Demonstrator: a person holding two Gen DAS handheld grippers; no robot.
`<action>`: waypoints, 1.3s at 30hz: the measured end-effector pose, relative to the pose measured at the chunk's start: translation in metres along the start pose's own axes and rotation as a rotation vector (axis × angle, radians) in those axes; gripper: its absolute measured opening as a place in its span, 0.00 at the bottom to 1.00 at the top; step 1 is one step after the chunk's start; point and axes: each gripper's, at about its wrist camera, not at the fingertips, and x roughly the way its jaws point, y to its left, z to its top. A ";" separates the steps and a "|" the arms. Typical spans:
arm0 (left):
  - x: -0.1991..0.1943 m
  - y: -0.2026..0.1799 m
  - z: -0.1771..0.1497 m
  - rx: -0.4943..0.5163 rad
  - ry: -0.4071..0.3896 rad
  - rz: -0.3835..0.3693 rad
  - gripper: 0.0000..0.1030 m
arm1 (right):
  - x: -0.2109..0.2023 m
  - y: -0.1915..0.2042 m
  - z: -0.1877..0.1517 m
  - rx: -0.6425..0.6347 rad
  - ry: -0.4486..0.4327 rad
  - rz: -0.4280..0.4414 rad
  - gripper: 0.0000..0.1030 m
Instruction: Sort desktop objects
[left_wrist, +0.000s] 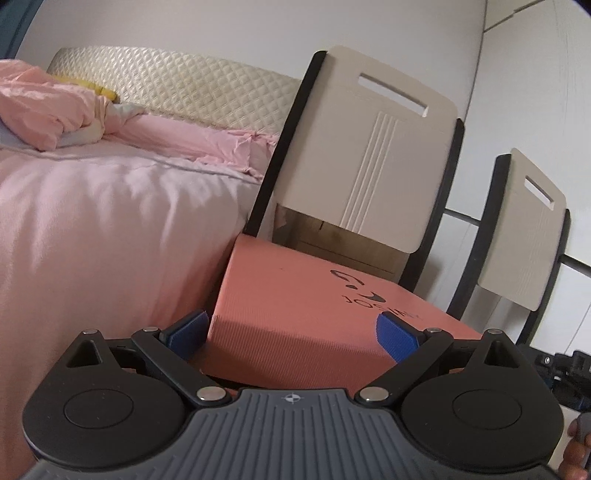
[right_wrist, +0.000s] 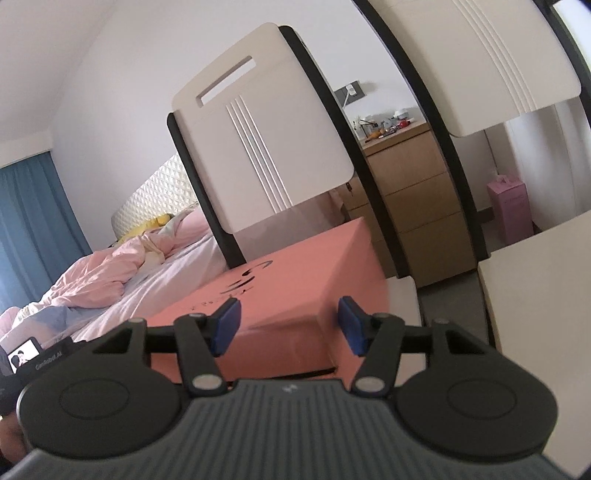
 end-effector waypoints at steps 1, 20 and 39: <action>-0.002 0.001 -0.002 -0.005 0.005 -0.005 0.95 | -0.002 0.000 0.000 -0.001 0.002 -0.001 0.58; 0.008 0.002 -0.020 -0.016 0.121 0.054 0.96 | 0.014 -0.011 -0.021 -0.042 0.098 -0.057 0.62; 0.037 0.000 -0.003 0.068 0.185 0.022 0.98 | 0.002 0.008 -0.025 -0.099 0.101 -0.124 0.60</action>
